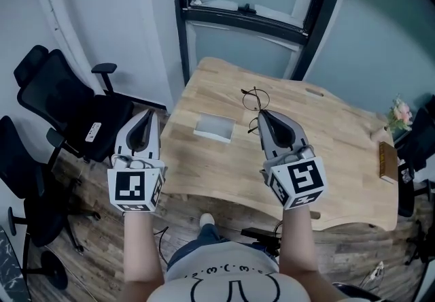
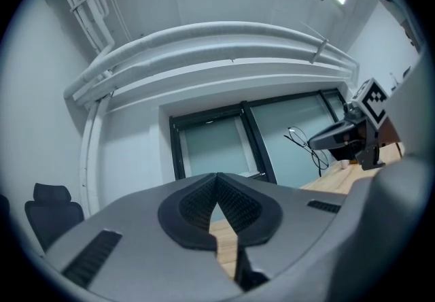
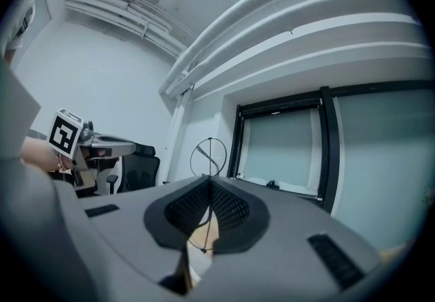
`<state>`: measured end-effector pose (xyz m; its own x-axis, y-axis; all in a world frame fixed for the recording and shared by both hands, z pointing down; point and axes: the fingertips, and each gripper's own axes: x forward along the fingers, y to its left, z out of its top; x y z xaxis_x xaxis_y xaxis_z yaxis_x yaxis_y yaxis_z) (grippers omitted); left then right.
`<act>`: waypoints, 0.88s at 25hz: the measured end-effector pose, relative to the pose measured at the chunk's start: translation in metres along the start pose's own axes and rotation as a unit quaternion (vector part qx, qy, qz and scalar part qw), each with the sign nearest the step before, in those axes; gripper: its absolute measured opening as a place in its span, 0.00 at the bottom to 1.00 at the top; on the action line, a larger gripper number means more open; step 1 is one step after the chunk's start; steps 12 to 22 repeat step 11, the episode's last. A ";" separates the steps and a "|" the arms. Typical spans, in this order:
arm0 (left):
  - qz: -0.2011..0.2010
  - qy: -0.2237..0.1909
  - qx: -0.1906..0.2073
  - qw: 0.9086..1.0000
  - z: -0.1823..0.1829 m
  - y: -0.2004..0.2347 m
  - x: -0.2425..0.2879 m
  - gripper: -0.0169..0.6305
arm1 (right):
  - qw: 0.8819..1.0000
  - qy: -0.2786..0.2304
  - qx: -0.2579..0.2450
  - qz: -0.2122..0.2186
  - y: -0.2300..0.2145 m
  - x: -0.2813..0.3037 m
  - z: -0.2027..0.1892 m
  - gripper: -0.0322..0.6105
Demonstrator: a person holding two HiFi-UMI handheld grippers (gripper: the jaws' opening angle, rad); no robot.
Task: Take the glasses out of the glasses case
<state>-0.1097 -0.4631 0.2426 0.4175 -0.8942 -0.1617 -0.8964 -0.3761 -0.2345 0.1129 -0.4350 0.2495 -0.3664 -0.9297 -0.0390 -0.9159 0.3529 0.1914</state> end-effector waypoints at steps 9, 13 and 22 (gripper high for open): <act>-0.005 -0.004 0.005 1.000 0.001 -0.006 0.004 0.05 | 1.000 -0.002 -0.004 0.006 0.000 0.001 -0.002 0.07; -0.007 -0.005 0.006 1.000 0.001 -0.007 0.005 0.05 | 1.000 -0.002 -0.004 0.006 0.000 0.001 -0.004 0.07; -0.007 -0.005 0.006 1.000 0.001 -0.007 0.005 0.05 | 1.000 -0.002 -0.004 0.006 0.000 0.001 -0.004 0.07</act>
